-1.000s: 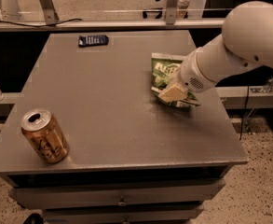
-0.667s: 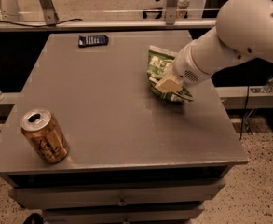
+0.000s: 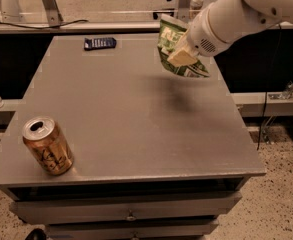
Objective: Move green jalapeno chip bag near rxbar blueberry
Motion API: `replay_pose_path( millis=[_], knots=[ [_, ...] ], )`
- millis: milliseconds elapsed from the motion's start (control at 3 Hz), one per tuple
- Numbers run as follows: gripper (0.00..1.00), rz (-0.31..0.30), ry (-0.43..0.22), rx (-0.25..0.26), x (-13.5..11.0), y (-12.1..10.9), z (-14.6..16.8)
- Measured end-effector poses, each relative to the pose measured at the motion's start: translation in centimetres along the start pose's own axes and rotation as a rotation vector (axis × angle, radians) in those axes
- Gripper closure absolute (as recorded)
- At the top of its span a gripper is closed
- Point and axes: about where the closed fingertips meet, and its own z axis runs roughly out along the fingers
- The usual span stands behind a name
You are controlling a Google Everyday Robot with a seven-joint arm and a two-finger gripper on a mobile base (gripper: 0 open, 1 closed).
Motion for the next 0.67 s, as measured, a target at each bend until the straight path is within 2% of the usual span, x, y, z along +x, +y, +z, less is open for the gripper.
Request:
replay_pose_path(
  millis=[333,667],
  knots=[
    [1.0,0.0,0.001,-0.001,0.0,0.0,0.0],
    [1.0,0.0,-0.078,0.04,-0.9,-1.9,1.1]
  ],
)
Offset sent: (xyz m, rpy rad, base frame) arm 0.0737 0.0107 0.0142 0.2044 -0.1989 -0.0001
